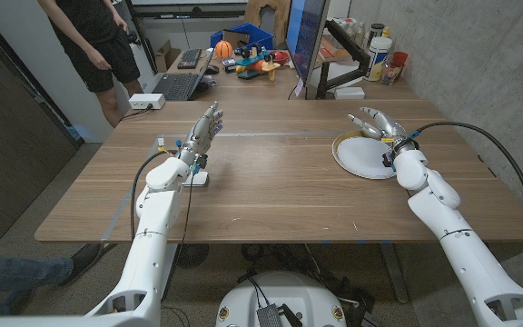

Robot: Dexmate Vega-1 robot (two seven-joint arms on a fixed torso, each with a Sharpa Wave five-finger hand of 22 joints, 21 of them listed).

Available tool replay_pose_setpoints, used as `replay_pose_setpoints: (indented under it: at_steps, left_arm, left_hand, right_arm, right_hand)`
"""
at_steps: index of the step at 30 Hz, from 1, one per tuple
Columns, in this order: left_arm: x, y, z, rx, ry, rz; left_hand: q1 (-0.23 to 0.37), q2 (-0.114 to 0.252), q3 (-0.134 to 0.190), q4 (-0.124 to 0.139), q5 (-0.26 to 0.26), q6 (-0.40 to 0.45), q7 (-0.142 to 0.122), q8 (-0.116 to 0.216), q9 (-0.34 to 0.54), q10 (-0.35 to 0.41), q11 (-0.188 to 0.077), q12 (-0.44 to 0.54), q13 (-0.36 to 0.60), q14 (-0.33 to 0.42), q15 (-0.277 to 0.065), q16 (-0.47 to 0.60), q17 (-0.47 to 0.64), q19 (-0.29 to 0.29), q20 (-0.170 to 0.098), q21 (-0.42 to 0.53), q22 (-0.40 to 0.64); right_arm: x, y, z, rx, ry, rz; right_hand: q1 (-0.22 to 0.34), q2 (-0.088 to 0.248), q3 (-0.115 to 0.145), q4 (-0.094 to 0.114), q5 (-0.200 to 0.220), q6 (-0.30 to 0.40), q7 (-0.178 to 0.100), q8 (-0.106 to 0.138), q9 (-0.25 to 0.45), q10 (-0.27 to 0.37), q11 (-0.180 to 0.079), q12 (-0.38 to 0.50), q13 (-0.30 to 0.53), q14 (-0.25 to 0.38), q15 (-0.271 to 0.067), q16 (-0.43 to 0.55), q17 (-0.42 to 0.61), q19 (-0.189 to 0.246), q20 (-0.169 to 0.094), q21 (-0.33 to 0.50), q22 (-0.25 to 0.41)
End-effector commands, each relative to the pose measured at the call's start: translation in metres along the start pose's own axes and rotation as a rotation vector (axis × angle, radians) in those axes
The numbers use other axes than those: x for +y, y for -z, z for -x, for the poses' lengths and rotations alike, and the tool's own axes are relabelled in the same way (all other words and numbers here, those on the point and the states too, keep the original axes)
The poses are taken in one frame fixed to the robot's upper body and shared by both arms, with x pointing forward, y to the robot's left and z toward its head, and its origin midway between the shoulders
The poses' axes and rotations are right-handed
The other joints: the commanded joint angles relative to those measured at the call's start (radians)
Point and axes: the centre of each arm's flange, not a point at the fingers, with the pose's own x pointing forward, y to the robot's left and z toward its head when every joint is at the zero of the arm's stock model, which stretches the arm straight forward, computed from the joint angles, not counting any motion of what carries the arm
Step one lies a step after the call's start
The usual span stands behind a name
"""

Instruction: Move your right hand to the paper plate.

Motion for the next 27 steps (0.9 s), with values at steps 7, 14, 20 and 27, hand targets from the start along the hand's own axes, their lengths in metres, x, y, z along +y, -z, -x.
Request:
replay_pose_setpoints:
  at_steps: [7,14,20,27]
  left_arm:
    - [-0.0017,-0.0005,-0.0015,0.016,0.002,-0.011]
    - [-0.0047,-0.0005,-0.0039,0.018,0.005,-0.014]
    - [-0.0066,0.0009,-0.0051,0.018,0.006,-0.011]
    - [-0.0066,0.0009,-0.0058,0.016,0.006,-0.01]
  left_hand:
    - [0.002,0.006,0.003,-0.006,-0.003,0.012,0.004,-0.001,0.004,0.001,0.002,-0.002,0.003,0.004,-0.001,0.001,0.005,0.0,-0.002,-0.007,0.002]
    - [0.001,0.006,0.003,-0.007,-0.003,0.013,0.005,-0.001,0.004,0.001,0.001,-0.002,0.003,0.003,-0.001,0.001,0.005,0.0,-0.003,-0.009,0.002]
    - [0.001,0.007,0.003,-0.008,-0.004,0.013,0.004,-0.001,0.004,-0.004,0.002,-0.004,0.003,0.001,-0.002,0.0,0.005,0.0,-0.004,-0.012,0.002]
    - [0.001,0.008,0.003,-0.009,-0.004,0.014,0.005,-0.001,0.004,-0.003,0.001,-0.003,0.003,0.0,-0.002,0.0,0.005,0.0,-0.004,-0.015,0.002]
  right_arm:
    - [0.0033,0.004,0.0008,0.032,-0.018,0.086]
    - [0.0048,0.0035,0.0004,0.03,-0.029,0.134]
    - [0.0074,0.0053,0.0003,0.036,-0.037,0.148]
    - [0.0089,0.0064,0.0005,0.044,-0.04,0.168]
  right_hand:
    - [0.013,0.003,-0.002,-0.008,0.01,0.003,-0.009,-0.007,0.005,0.0,-0.006,-0.002,0.001,0.0,-0.008,-0.006,0.002,0.004,-0.003,-0.009,0.003]
    - [0.011,0.004,-0.004,-0.008,0.014,0.001,-0.007,-0.008,0.006,-0.009,-0.006,-0.007,0.001,-0.019,-0.007,-0.014,0.003,0.004,-0.005,-0.017,0.003]
    - [0.01,0.005,-0.005,-0.008,0.015,0.0,-0.005,-0.009,0.006,-0.013,-0.004,-0.009,0.001,-0.021,-0.005,-0.015,0.003,0.005,-0.006,-0.02,0.003]
    - [0.009,0.006,-0.006,-0.007,0.017,0.0,-0.006,-0.009,0.006,-0.014,-0.005,-0.009,0.001,-0.023,-0.006,-0.015,0.003,0.001,-0.003,-0.025,0.003]
